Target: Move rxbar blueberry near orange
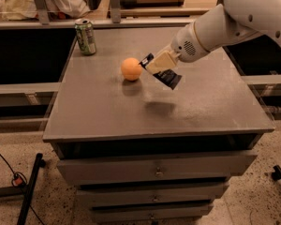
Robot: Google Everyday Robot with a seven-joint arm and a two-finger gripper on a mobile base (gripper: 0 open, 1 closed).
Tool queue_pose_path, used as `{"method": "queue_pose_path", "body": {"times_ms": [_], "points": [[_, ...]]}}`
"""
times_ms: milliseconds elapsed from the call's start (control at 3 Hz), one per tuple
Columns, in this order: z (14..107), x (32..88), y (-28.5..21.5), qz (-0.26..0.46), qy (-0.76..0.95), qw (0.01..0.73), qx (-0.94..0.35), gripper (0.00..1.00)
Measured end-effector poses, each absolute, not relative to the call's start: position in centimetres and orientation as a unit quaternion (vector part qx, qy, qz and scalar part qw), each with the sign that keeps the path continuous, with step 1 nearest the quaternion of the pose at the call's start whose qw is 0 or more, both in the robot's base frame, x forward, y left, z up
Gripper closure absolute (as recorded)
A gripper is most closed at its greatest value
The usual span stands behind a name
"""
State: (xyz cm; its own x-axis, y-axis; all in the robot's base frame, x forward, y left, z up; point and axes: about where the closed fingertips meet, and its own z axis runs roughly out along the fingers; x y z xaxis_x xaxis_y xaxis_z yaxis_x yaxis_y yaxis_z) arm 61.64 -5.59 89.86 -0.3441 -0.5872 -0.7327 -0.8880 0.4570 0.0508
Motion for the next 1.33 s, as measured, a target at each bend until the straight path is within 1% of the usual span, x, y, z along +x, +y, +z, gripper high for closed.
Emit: {"method": "queue_pose_path", "body": {"times_ms": [333,1000,1333], "points": [[89.44,62.61,-5.04,0.233,0.792,0.337,-0.452,0.6],[89.27,62.63,-4.63,0.235,0.791,0.336,-0.454,0.13],[89.18,62.61,-4.42,0.236,0.791,0.335,-0.455,0.0]]}}
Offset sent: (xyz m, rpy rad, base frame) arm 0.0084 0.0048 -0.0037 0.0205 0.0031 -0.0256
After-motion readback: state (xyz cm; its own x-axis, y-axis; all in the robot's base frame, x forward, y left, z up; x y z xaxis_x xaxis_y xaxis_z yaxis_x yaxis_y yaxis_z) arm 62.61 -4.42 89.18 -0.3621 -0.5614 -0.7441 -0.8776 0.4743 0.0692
